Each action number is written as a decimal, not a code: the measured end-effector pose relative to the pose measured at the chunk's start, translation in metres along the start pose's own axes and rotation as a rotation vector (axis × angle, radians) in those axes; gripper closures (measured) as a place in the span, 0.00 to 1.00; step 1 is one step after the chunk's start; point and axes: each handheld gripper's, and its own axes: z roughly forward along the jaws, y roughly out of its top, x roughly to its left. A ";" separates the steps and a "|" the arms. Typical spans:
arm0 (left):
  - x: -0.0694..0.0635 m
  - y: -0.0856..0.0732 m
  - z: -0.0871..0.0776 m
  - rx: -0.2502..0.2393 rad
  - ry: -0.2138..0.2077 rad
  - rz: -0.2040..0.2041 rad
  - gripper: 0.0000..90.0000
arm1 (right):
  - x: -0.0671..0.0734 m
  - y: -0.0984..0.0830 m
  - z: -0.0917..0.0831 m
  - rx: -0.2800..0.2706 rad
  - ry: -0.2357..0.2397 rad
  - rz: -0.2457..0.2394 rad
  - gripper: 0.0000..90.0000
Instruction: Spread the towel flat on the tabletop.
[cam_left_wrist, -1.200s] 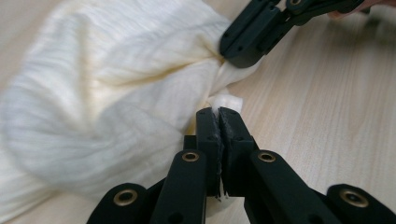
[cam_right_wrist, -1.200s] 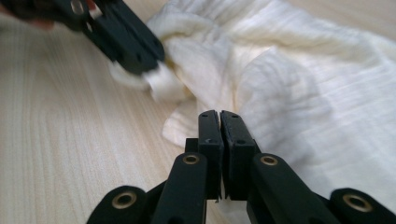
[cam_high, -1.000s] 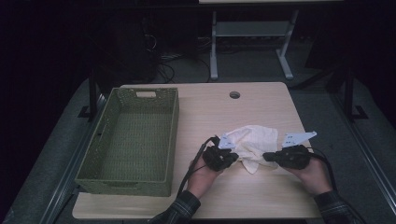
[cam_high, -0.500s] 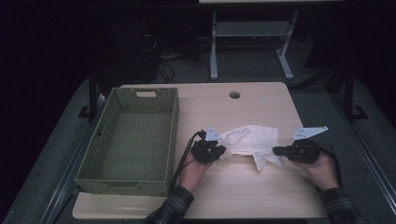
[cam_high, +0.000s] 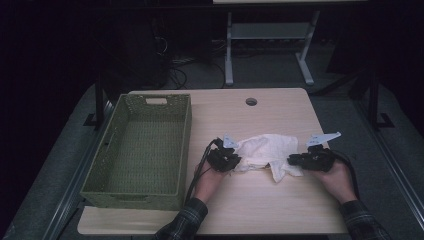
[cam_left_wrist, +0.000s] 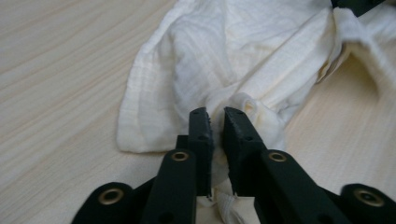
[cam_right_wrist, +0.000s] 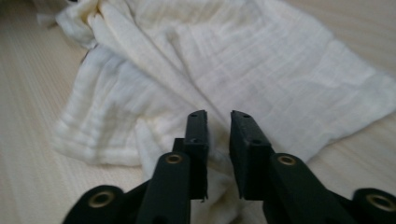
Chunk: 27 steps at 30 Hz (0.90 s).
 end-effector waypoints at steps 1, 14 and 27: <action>0.000 0.002 -0.010 -0.022 -0.001 -0.005 0.83 | 0.002 0.001 -0.006 -0.020 -0.004 -0.005 0.81; -0.021 -0.006 -0.033 -0.006 -0.017 0.060 0.78 | 0.052 -0.005 -0.010 0.005 0.116 -0.083 0.80; -0.013 -0.009 -0.020 0.029 0.048 0.088 0.69 | 0.066 -0.006 0.020 0.086 0.098 -0.156 0.79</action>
